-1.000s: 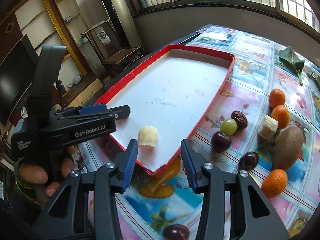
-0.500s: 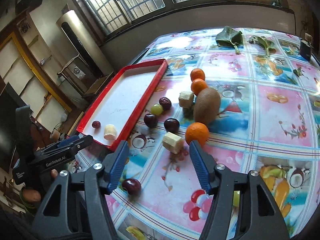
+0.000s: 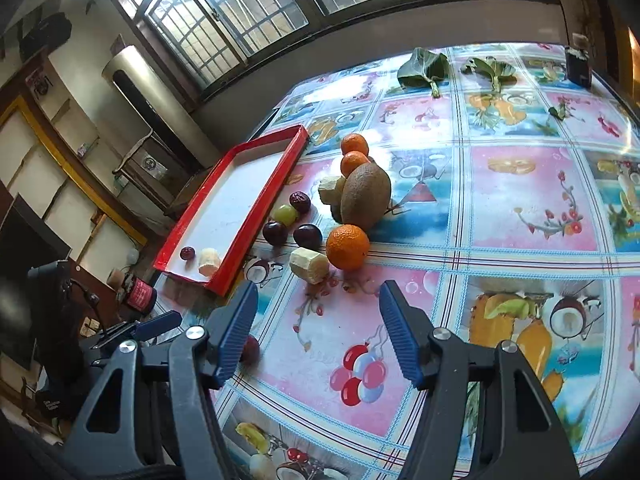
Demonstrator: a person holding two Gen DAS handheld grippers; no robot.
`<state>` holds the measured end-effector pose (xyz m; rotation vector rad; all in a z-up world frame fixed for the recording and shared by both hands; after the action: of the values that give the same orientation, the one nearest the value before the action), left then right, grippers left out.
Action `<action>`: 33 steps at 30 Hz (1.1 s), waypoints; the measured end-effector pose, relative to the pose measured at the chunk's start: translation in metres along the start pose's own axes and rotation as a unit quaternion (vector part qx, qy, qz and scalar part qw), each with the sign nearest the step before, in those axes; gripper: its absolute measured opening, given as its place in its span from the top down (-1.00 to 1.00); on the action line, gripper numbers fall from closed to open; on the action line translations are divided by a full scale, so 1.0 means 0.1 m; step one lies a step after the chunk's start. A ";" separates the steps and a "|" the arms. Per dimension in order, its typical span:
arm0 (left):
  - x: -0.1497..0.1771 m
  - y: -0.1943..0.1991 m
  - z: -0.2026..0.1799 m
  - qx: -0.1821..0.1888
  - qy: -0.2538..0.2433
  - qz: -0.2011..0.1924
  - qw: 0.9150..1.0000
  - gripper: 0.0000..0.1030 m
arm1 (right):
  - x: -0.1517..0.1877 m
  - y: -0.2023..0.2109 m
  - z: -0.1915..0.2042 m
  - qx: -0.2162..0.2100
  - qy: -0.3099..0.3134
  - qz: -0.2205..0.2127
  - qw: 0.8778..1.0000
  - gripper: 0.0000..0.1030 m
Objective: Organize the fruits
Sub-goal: 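Move the left tool to a dark cherry while the right tool approaches a mandarin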
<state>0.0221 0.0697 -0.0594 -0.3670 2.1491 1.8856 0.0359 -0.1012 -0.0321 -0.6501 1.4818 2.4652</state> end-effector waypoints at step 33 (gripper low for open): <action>0.00 -0.22 -0.22 0.035 -0.026 0.035 0.998 -0.30 | -0.13 -0.32 -0.12 0.070 0.023 0.013 0.997 -0.37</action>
<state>0.0291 0.0447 -0.0773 -0.2281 2.2139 1.8305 0.0625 -0.0956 -0.0562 -0.6704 1.6712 2.3539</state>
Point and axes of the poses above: each gripper's, at about its wrist camera, not at the fingertips, and y roughly against the way its jaws point, z to its left, x to its underside, the point moved 2 cm from there along -y, roughly the way its jaws point, and after that the axes turned 12 degrees about z, right-handed, at the moved point
